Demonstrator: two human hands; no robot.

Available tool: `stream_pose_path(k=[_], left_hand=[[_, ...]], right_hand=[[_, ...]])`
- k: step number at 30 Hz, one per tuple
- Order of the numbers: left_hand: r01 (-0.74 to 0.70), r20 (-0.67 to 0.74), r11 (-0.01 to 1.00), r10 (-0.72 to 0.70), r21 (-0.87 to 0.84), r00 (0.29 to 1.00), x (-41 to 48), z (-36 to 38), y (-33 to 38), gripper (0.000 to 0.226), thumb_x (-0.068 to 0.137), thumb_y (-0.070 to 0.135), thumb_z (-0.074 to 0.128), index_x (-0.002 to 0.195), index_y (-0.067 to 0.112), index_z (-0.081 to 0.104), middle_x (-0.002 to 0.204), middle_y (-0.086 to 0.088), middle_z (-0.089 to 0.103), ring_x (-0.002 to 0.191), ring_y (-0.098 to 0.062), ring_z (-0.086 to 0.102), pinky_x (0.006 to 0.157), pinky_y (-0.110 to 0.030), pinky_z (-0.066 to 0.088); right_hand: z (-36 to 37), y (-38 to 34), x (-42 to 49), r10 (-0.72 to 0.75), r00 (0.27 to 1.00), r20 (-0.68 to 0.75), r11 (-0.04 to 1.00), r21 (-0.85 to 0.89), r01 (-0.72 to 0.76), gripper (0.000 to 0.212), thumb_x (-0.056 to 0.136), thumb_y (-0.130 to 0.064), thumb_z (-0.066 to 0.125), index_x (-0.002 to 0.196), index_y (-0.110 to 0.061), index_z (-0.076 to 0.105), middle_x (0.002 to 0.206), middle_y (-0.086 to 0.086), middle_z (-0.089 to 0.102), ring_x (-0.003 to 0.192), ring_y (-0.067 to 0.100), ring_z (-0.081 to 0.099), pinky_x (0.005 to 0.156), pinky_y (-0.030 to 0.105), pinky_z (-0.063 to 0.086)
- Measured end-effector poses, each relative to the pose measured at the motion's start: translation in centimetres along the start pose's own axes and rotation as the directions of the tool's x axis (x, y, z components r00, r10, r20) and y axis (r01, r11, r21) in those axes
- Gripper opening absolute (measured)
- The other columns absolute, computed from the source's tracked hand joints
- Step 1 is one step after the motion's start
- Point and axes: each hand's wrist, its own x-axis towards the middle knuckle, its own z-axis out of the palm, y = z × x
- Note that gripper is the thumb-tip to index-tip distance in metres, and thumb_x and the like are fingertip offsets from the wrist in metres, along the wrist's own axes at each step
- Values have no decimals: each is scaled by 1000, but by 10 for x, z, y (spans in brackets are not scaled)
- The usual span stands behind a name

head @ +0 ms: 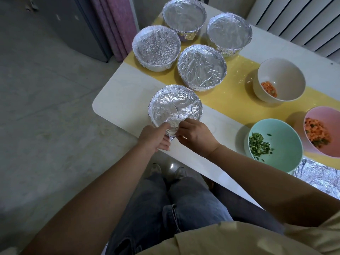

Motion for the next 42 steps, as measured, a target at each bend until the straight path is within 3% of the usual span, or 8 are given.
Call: stream_pose_path(k=[4,8,13,16,19,26,32,42], left_hand=[[-10,-3,993,9,-118,1000,-3,12,-2,27,94,18,57,101,-7,61,85,-20,72,51,-20,68,37,-18,44],[-49,-50,991,43,-127,998,1,12,1,17,96,8,45,104,-3,56,72,-15,70,50,-21,69,44,-19,48],[-7,-6,998,7,-59,1000,-7,6,5,35,99,24,49,104,-8,62,95,-20,67,57,-21,62,25,-14,36],[23,66,992,-15,-125,998,-8,8,6,25,102,15,44,91,-4,56,88,-20,57,63,-23,56,52,-24,53],[-53,-29,993,50,-106,998,3,12,3,16,98,12,47,90,1,56,87,-18,62,71,-28,63,77,-42,58],[-158,-121,987,161,33,979,21,8,-10,40,69,35,39,68,2,61,68,-13,71,78,-36,72,84,-52,57],[-182,-108,982,187,55,976,13,-7,5,32,94,16,44,69,3,60,76,-20,73,74,-37,73,81,-53,58],[-133,-83,991,135,26,987,10,-9,3,39,96,31,45,86,-1,65,78,-16,74,64,-30,73,76,-45,61]], right_hand=[[2,-4,5,15,1000,19,1000,23,-15,17,82,-5,60,65,-7,64,70,7,56,62,28,53,52,34,45],[3,-9,10,39,999,21,999,37,-39,26,85,-12,50,61,-8,61,68,7,54,60,27,52,49,31,42],[4,-11,12,66,998,23,997,29,-67,26,83,-9,47,60,-9,60,66,6,54,59,26,53,48,30,43],[6,-14,14,90,995,43,995,39,-92,27,82,-12,47,61,-8,62,66,6,56,59,27,54,47,29,45],[7,-16,17,115,992,44,992,51,-117,21,79,-10,53,60,-7,63,65,7,55,58,28,55,45,29,46],[5,-18,19,114,992,63,986,112,-120,8,76,-6,69,69,-5,65,69,10,57,63,30,56,50,33,49],[-7,-7,8,43,995,93,988,141,-56,19,78,-16,78,91,-5,70,84,9,61,75,29,58,66,34,46],[-1,-10,13,63,998,16,997,38,-64,18,79,-1,59,62,-6,60,66,8,55,59,29,52,51,34,46]])
